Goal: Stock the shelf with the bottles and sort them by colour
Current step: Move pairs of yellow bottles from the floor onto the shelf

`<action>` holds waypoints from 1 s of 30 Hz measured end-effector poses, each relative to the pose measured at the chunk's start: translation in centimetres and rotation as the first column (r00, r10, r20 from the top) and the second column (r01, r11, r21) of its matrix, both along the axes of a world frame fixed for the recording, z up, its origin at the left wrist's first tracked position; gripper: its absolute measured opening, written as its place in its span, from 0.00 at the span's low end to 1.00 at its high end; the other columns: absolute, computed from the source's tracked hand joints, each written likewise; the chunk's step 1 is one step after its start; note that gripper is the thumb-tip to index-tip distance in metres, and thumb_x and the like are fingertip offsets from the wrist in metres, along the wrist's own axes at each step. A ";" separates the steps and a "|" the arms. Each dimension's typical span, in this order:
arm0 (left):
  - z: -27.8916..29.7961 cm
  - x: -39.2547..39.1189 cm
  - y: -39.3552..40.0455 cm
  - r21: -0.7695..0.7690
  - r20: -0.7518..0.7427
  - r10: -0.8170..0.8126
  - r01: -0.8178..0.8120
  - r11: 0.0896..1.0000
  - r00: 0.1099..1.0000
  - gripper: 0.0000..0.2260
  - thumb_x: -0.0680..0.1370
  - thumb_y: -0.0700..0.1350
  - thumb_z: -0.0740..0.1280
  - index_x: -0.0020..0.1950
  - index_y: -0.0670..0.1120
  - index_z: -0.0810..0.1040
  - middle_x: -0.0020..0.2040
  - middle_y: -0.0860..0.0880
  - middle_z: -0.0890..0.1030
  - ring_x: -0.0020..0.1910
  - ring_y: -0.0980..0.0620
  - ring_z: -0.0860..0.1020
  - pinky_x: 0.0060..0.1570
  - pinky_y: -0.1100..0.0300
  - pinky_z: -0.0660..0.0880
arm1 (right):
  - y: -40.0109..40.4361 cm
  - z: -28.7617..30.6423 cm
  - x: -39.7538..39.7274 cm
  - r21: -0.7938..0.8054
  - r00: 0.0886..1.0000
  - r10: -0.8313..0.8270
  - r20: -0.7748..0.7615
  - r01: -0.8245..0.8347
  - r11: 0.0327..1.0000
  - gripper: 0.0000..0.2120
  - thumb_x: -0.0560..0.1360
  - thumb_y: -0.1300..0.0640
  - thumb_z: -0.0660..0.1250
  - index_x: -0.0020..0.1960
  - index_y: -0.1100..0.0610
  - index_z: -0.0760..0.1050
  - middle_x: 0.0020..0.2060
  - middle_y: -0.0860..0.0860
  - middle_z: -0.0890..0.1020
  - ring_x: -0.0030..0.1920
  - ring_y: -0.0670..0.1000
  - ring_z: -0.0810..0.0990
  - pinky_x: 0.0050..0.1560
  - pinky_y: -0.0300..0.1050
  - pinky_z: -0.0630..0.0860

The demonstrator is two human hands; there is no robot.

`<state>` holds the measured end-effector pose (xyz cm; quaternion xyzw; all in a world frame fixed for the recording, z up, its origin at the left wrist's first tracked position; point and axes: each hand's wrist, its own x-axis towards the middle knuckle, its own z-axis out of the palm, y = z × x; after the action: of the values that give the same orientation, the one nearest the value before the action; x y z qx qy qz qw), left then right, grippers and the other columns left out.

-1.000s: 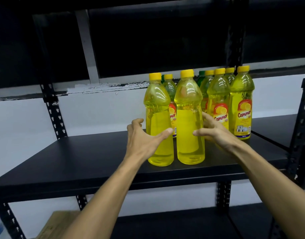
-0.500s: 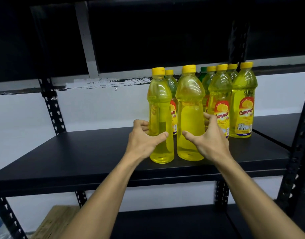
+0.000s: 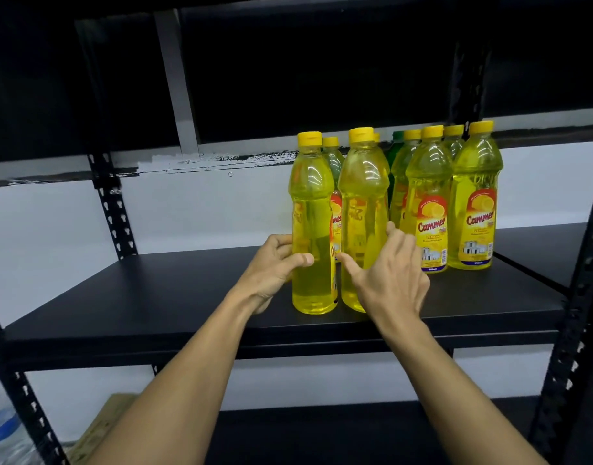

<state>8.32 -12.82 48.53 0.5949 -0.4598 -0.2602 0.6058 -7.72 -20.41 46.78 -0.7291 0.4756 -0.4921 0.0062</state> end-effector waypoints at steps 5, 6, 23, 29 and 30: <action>-0.1 -0.6 1.0 0.034 0.122 0.093 -0.098 0.995 0.988 0.32 0.73 0.48 0.75 0.72 0.48 0.64 0.70 0.49 0.73 0.67 0.52 0.73 0.67 0.50 0.71 | -1.4 -0.4 -2.5 -0.007 0.956 0.266 0.121 -0.267 0.964 0.38 0.70 0.33 0.67 0.72 0.53 0.62 0.59 0.50 0.73 0.56 0.50 0.74 0.45 0.45 0.72; -0.1 -0.9 1.2 0.025 0.178 0.169 -0.176 0.984 0.970 0.36 0.71 0.52 0.77 0.73 0.49 0.63 0.71 0.50 0.70 0.68 0.53 0.71 0.66 0.52 0.70 | -2.2 -0.3 -3.2 0.052 0.892 0.397 0.216 -0.416 0.908 0.36 0.70 0.36 0.68 0.72 0.50 0.62 0.60 0.49 0.73 0.58 0.50 0.74 0.49 0.46 0.73; -0.5 -1.8 -0.2 -0.093 0.403 0.330 -0.320 0.943 0.854 0.32 0.66 0.55 0.78 0.61 0.54 0.63 0.57 0.54 0.75 0.57 0.55 0.75 0.52 0.59 0.76 | -5.6 1.0 -3.8 0.429 0.599 0.660 0.453 -0.795 0.428 0.44 0.58 0.41 0.75 0.71 0.43 0.63 0.63 0.41 0.74 0.65 0.48 0.70 0.60 0.45 0.71; 0.0 0.1 -1.0 0.018 0.261 0.084 -0.092 0.996 0.962 0.31 0.66 0.47 0.78 0.63 0.52 0.65 0.59 0.52 0.78 0.55 0.57 0.80 0.53 0.55 0.80 | -2.8 0.4 -3.1 0.350 0.881 0.365 0.300 -0.458 0.817 0.44 0.64 0.36 0.75 0.73 0.45 0.57 0.54 0.43 0.74 0.56 0.48 0.74 0.59 0.54 0.74; 0.1 0.2 -1.0 0.027 0.252 0.064 -0.073 0.997 0.966 0.30 0.68 0.45 0.77 0.64 0.52 0.65 0.59 0.52 0.78 0.55 0.57 0.80 0.52 0.57 0.80 | -2.3 0.5 -3.0 0.332 0.916 0.315 0.249 -0.386 0.861 0.45 0.63 0.34 0.74 0.72 0.45 0.57 0.54 0.43 0.74 0.56 0.49 0.75 0.57 0.54 0.73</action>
<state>8.54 -13.87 48.67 0.6493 -0.5073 -0.1698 0.5406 -10.68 -22.70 47.27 -0.7396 0.4168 -0.4486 0.2794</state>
